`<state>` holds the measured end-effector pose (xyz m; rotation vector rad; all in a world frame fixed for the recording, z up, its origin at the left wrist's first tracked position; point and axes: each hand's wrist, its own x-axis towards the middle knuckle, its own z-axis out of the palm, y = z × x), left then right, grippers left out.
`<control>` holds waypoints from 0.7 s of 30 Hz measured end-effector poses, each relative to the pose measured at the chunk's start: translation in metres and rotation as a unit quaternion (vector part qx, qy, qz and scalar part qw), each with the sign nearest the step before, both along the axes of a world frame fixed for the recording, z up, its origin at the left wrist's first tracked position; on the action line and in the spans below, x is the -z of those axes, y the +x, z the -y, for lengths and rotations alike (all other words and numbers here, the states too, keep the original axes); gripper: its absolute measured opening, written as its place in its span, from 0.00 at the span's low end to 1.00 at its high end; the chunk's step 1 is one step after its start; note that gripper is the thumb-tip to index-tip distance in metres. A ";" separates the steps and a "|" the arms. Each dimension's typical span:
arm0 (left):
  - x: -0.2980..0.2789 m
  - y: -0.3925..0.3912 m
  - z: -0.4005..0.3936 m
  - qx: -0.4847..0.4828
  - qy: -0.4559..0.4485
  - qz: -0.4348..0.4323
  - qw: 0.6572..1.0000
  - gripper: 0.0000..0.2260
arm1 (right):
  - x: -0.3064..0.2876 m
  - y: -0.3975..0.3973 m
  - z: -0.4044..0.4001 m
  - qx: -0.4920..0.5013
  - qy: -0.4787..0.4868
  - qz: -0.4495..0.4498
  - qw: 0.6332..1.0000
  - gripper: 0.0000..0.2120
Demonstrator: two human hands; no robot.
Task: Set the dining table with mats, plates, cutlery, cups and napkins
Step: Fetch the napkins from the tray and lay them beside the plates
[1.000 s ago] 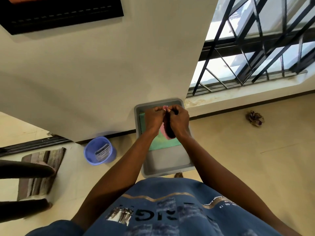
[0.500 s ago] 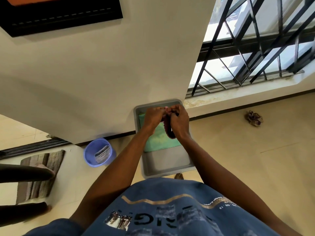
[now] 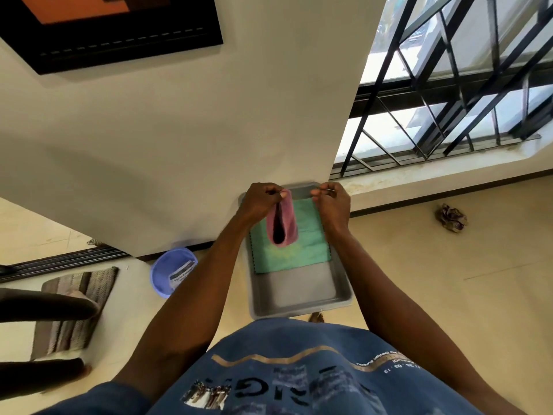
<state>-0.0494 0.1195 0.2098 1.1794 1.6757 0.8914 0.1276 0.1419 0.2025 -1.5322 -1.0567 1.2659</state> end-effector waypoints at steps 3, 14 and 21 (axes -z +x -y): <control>-0.013 -0.014 -0.006 0.042 0.009 -0.019 0.999 0.06 | 0.001 0.010 -0.011 -0.123 0.009 0.084 0.989 0.18; -0.062 -0.033 -0.025 0.156 0.074 -0.031 0.984 0.08 | -0.032 -0.019 -0.032 -0.351 0.086 0.178 0.916 0.18; -0.090 -0.041 -0.037 0.163 0.104 -0.054 0.980 0.09 | -0.069 -0.028 -0.044 -0.358 0.110 0.149 0.915 0.11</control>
